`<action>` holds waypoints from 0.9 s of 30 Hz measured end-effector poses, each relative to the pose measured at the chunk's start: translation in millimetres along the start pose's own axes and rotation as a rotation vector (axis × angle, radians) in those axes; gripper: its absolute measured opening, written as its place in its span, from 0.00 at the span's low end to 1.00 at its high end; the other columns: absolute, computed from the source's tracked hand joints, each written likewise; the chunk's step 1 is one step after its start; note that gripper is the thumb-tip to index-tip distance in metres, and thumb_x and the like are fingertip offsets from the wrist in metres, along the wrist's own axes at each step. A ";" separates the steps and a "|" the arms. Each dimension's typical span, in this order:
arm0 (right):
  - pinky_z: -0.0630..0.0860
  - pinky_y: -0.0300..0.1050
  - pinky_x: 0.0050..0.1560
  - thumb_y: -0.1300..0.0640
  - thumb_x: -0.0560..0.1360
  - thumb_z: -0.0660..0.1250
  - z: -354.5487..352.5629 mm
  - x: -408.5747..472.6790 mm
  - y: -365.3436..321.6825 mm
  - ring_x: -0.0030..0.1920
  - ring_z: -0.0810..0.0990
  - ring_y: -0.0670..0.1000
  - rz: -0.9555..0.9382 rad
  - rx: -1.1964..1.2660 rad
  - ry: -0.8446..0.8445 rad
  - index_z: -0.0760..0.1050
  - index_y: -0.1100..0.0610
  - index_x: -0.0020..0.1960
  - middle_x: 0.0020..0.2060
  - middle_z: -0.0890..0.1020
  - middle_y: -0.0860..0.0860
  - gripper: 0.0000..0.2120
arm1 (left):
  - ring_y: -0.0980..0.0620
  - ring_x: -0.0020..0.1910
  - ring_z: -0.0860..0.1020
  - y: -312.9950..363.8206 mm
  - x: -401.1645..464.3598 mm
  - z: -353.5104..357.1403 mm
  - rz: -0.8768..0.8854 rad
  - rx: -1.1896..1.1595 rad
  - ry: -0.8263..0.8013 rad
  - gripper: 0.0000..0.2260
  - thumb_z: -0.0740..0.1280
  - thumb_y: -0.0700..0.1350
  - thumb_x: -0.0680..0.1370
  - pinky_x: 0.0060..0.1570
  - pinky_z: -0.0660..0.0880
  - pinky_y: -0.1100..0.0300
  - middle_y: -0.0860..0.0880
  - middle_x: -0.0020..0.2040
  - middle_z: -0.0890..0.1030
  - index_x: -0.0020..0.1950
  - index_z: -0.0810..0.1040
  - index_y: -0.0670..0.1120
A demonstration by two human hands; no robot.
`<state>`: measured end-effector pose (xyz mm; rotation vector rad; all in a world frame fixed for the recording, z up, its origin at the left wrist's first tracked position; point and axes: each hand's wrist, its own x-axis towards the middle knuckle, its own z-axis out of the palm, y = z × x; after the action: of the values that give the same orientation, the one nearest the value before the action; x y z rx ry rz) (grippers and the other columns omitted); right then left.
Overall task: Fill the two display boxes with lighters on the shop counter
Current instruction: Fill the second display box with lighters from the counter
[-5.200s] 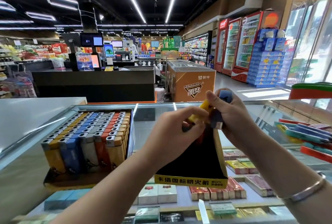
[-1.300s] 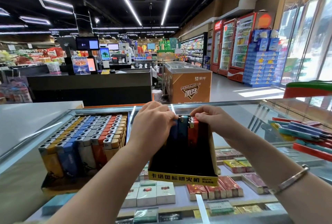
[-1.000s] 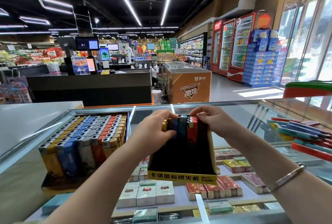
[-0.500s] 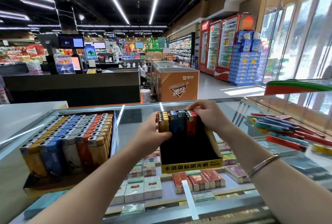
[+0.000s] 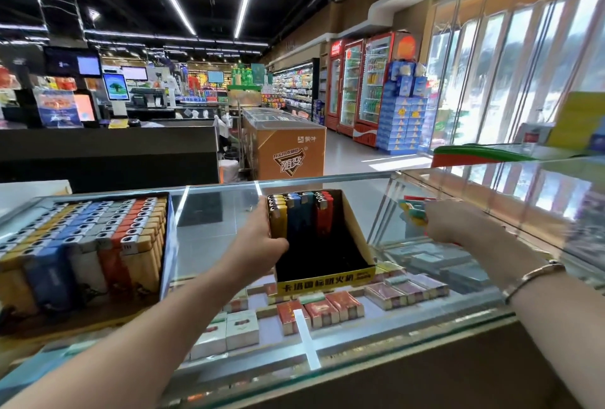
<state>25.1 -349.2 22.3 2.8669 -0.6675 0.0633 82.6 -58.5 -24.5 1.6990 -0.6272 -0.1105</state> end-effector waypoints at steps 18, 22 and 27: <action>0.65 0.56 0.62 0.68 0.75 0.55 44.0 15.2 -11.8 0.65 0.63 0.60 -0.070 -0.009 0.266 0.62 0.52 0.68 0.66 0.65 0.58 0.24 | 0.61 0.46 0.73 -0.6 -3.4 4.1 -0.009 0.131 0.031 0.27 0.63 0.33 0.73 0.31 0.72 0.75 0.62 0.48 0.70 0.56 0.56 0.63; 0.58 0.59 0.68 0.69 0.75 0.54 47.0 25.2 -13.2 0.68 0.63 0.61 -0.022 0.003 0.186 0.53 0.53 0.74 0.68 0.66 0.60 0.30 | 0.57 0.51 0.74 -3.3 -3.2 2.8 -0.031 0.148 0.043 0.30 0.63 0.35 0.73 0.40 0.75 0.71 0.59 0.52 0.71 0.68 0.57 0.58; 0.68 0.55 0.60 0.68 0.75 0.56 43.1 27.9 -14.3 0.64 0.67 0.59 -0.053 -0.004 0.230 0.64 0.60 0.66 0.64 0.67 0.58 0.20 | 0.54 0.55 0.74 -3.1 -3.0 2.2 -0.039 0.156 0.032 0.36 0.64 0.37 0.71 0.52 0.75 0.60 0.57 0.55 0.72 0.73 0.53 0.58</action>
<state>56.3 -357.3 -20.1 2.8122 -0.5448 0.3762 80.2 -58.8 -28.6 1.8606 -0.5919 -0.0630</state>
